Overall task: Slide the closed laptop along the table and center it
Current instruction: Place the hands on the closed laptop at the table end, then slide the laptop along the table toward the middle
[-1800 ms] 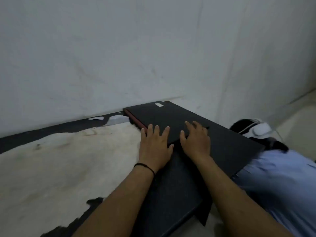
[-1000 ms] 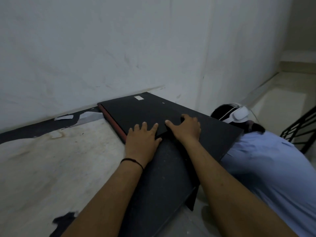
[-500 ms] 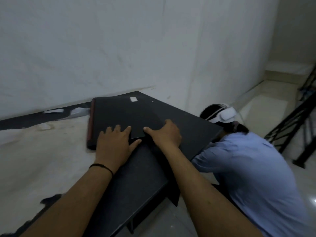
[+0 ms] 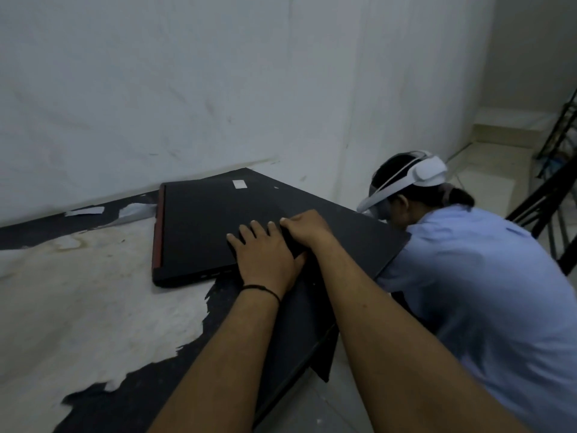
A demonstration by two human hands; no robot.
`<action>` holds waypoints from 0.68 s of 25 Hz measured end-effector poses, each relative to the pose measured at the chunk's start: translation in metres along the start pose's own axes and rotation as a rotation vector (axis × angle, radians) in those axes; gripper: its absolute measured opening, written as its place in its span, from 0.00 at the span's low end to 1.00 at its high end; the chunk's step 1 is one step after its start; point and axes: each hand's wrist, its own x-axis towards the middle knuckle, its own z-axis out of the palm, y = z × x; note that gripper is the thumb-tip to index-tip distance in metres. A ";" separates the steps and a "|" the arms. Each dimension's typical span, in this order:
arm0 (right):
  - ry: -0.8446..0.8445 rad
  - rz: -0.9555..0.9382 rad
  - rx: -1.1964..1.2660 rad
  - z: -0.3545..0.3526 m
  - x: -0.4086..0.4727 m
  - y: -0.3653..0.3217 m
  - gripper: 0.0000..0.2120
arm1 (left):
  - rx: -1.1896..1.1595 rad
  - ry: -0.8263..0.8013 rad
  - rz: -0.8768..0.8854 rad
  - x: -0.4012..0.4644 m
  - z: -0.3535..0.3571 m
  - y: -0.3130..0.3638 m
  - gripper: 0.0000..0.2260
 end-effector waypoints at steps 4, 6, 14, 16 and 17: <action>-0.012 -0.023 0.011 0.001 -0.020 -0.004 0.18 | 0.014 -0.022 -0.008 -0.015 -0.010 -0.005 0.44; -0.012 -0.038 0.005 0.007 -0.040 -0.008 0.19 | 0.037 -0.026 0.027 -0.031 -0.015 -0.023 0.44; 0.113 -0.070 -0.042 0.051 -0.110 -0.022 0.19 | 0.084 -0.018 0.114 -0.091 -0.038 -0.095 0.41; 0.069 -0.058 -0.001 0.045 -0.106 -0.022 0.19 | 0.046 -0.040 0.068 -0.088 -0.044 -0.084 0.35; 0.052 -0.053 0.015 0.042 -0.100 -0.023 0.19 | 0.028 -0.053 0.038 -0.085 -0.046 -0.079 0.33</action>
